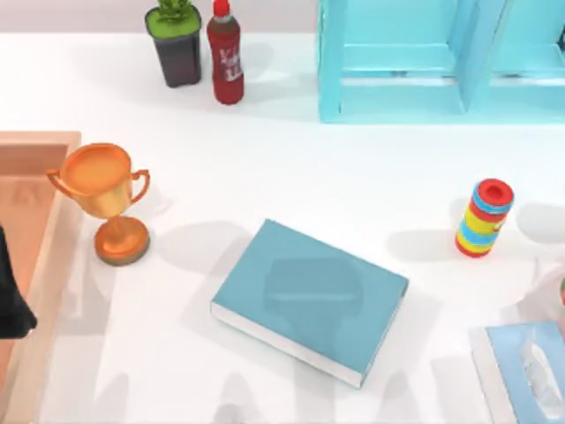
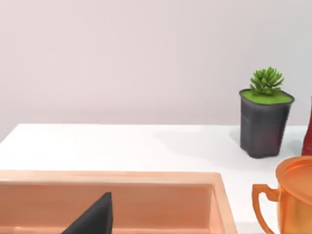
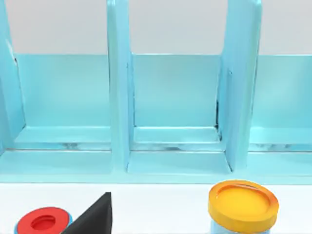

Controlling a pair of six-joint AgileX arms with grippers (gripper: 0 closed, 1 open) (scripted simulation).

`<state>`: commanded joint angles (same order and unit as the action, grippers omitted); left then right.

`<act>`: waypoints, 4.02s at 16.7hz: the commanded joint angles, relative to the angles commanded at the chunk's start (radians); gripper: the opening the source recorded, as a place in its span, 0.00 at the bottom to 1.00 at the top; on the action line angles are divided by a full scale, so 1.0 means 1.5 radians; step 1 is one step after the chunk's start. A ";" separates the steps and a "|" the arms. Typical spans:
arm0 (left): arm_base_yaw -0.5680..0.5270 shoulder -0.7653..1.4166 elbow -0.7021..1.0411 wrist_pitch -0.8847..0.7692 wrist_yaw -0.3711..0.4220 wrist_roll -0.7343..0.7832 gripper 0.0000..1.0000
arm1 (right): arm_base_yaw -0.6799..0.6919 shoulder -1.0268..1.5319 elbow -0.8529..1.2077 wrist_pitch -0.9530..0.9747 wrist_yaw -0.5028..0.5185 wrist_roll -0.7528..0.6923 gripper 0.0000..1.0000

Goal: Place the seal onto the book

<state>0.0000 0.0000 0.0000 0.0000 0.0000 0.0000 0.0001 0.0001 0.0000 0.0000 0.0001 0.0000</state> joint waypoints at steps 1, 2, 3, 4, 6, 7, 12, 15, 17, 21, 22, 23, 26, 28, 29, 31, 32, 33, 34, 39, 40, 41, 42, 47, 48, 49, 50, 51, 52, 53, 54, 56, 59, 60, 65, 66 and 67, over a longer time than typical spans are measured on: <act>0.000 0.000 0.000 0.000 0.000 0.000 1.00 | 0.000 0.000 0.000 0.000 0.000 0.000 1.00; 0.000 0.000 0.000 0.000 0.000 0.000 1.00 | 0.000 0.000 0.000 0.000 0.000 0.000 1.00; 0.000 0.000 0.000 0.000 0.000 0.000 1.00 | 0.000 0.000 0.000 0.000 0.000 0.000 1.00; 0.000 0.000 0.000 0.000 0.000 0.000 1.00 | 0.000 0.000 0.000 0.000 0.000 0.000 1.00; 0.003 0.021 0.020 -0.019 0.001 0.004 1.00 | 0.000 0.000 0.000 0.000 0.000 0.000 1.00; 0.006 0.042 0.041 -0.037 0.002 0.009 1.00 | 0.000 0.000 0.000 0.000 0.000 0.000 1.00; 0.037 0.254 0.229 -0.195 0.005 0.046 1.00 | 0.000 0.000 0.000 0.000 0.000 0.000 1.00; 0.064 0.448 0.383 -0.321 0.004 0.077 1.00 | 0.000 0.000 0.000 0.000 0.000 0.000 1.00; 0.082 0.589 0.492 -0.411 0.003 0.099 1.00 | 0.000 0.000 0.000 0.000 0.000 0.000 1.00; 0.118 0.868 0.704 -0.583 0.001 0.142 1.00 | 0.000 0.000 0.000 0.000 0.000 0.000 1.00; 0.126 0.933 0.752 -0.622 0.001 0.151 1.00 | 0.000 0.000 0.000 0.000 0.000 0.000 1.00; 0.134 0.992 0.799 -0.659 0.001 0.160 1.00 | 0.000 0.000 0.000 0.000 0.000 0.000 1.00; 0.156 1.135 0.919 -0.751 0.001 0.180 1.00 | 0.000 0.000 0.000 0.000 0.000 0.000 1.00; 0.167 1.198 0.977 -0.792 0.001 0.188 1.00 | 0.000 0.000 0.000 0.000 0.000 0.000 1.00; 0.172 1.219 0.998 -0.807 0.001 0.191 1.00 | 0.000 0.000 0.000 0.000 0.000 0.000 1.00; 0.177 1.240 1.020 -0.823 0.002 0.194 1.00 | 0.000 0.000 0.000 0.000 0.000 0.000 1.00; 0.178 1.242 1.022 -0.824 0.002 0.194 1.00 | 0.000 0.000 0.000 0.000 0.000 0.000 1.00; 0.178 1.242 1.022 -0.824 0.002 0.194 1.00 | 0.000 0.000 0.000 0.000 0.000 0.000 1.00; 0.178 1.242 1.022 -0.824 0.002 0.194 1.00 | 0.000 0.000 0.000 0.000 0.000 0.000 1.00; 0.176 1.248 0.998 -0.797 0.002 0.193 1.00 | 0.000 0.000 0.000 0.000 0.000 0.000 1.00; 0.176 1.255 0.981 -0.775 0.002 0.193 1.00 | 0.000 0.000 0.000 0.000 0.000 0.000 1.00; 0.177 1.262 0.962 -0.746 0.002 0.193 1.00 | 0.000 0.000 0.000 0.000 0.000 0.000 1.00; 0.177 1.271 0.940 -0.711 0.002 0.194 1.00 | 0.000 0.000 0.000 0.000 0.000 0.000 1.00; 0.179 1.310 0.848 -0.581 0.002 0.196 1.00 | 0.000 0.000 0.000 0.000 0.000 0.000 1.00; 0.179 1.313 0.844 -0.575 0.002 0.197 1.00 | 0.000 0.000 0.000 0.000 0.000 0.000 1.00; 0.179 1.313 0.843 -0.575 0.002 0.197 1.00 | 0.000 0.000 0.000 0.000 0.000 0.000 1.00; 0.179 1.313 0.843 -0.575 0.002 0.197 1.00 | 0.000 0.000 0.000 0.000 0.000 0.000 1.00; 0.179 1.313 0.843 -0.575 0.002 0.197 1.00 | 0.000 0.000 0.000 0.000 0.000 0.000 1.00; 0.179 1.313 0.843 -0.575 0.002 0.197 0.92 | 0.000 0.000 0.000 0.000 0.000 0.000 1.00; 0.179 1.313 0.843 -0.575 0.002 0.197 0.85 | 0.000 0.000 0.000 0.000 0.000 0.000 1.00; 0.179 1.313 0.843 -0.575 0.002 0.197 0.77 | 0.000 0.000 0.000 0.000 0.000 0.000 1.00; 0.179 1.313 0.843 -0.575 0.002 0.197 0.62 | 0.000 0.000 0.000 0.000 0.000 0.000 1.00; 0.179 1.313 0.843 -0.575 0.002 0.197 0.40 | 0.000 0.000 0.000 0.000 0.000 0.000 1.00; 0.179 1.313 0.843 -0.575 0.002 0.197 0.32 | 0.000 0.000 0.000 0.000 0.000 0.000 1.00; 0.179 1.313 0.843 -0.575 0.002 0.197 0.00 | 0.000 0.000 0.000 0.000 0.000 0.000 1.00; 0.179 1.313 0.843 -0.575 0.002 0.197 0.00 | 0.000 0.000 0.000 0.000 0.000 0.000 1.00; 0.179 1.313 0.843 -0.575 0.002 0.197 0.00 | 0.000 0.000 0.000 0.000 0.000 0.000 1.00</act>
<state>0.2686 1.9691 1.2648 -0.8625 0.0036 0.2950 0.0001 0.0001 0.0000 0.0000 0.0001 0.0000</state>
